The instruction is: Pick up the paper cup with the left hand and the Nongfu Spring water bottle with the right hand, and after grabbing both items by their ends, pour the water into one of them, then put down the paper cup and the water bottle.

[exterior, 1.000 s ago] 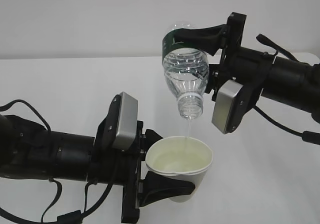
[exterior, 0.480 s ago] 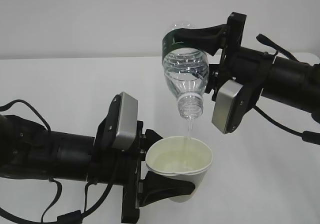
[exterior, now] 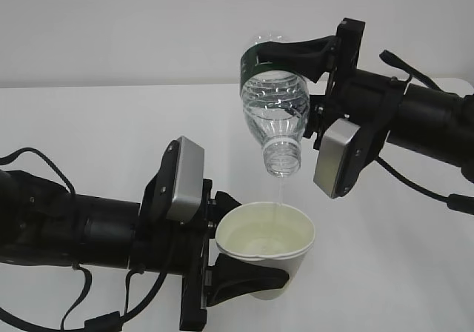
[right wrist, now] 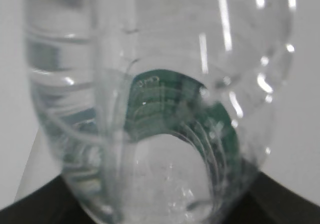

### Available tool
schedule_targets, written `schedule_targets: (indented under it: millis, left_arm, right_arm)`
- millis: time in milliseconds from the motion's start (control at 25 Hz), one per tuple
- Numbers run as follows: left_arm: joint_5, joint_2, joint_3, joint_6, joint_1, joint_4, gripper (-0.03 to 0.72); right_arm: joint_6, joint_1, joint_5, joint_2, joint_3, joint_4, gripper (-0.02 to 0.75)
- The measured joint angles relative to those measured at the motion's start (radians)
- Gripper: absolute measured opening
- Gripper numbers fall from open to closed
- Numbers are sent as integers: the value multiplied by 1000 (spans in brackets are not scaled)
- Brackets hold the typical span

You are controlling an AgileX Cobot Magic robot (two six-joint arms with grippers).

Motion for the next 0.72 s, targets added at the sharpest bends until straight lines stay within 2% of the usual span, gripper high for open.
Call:
schedule_targets:
  millis: [80, 720]
  left_arm:
    - [1, 0, 0, -2, 0, 0, 434]
    - [1, 0, 0, 0, 0, 0, 414]
  right_arm:
    - [0, 0, 0, 0, 0, 0, 447]
    - [0, 0, -4, 0, -2, 0, 447]
